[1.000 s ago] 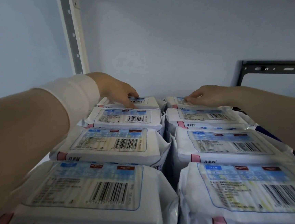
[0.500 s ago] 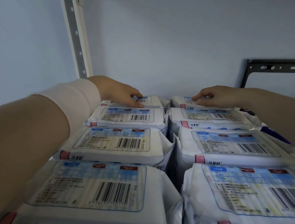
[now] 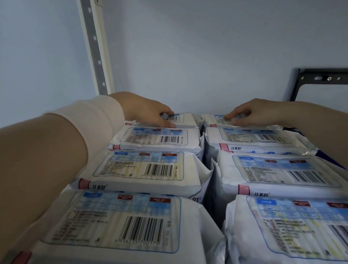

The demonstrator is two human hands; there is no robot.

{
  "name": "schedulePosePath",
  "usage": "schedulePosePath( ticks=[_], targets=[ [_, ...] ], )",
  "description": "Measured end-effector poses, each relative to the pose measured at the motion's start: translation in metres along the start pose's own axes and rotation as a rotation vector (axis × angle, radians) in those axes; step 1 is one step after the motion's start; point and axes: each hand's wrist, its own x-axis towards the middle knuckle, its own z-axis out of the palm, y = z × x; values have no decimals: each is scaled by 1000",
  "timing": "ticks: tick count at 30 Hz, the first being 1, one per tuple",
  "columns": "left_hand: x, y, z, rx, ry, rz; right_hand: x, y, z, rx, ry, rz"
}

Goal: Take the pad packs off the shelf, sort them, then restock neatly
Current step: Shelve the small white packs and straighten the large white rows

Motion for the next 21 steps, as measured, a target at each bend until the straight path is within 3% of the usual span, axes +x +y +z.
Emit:
schedulePosePath(
  ticks=[11,21],
  targets=[
    [-7,9,5,18,-25,-61,-6,-15,18,-31,27,60],
    [-19,27,36,32,147,-171,-21,-36,43,-222,75,102]
  ],
)
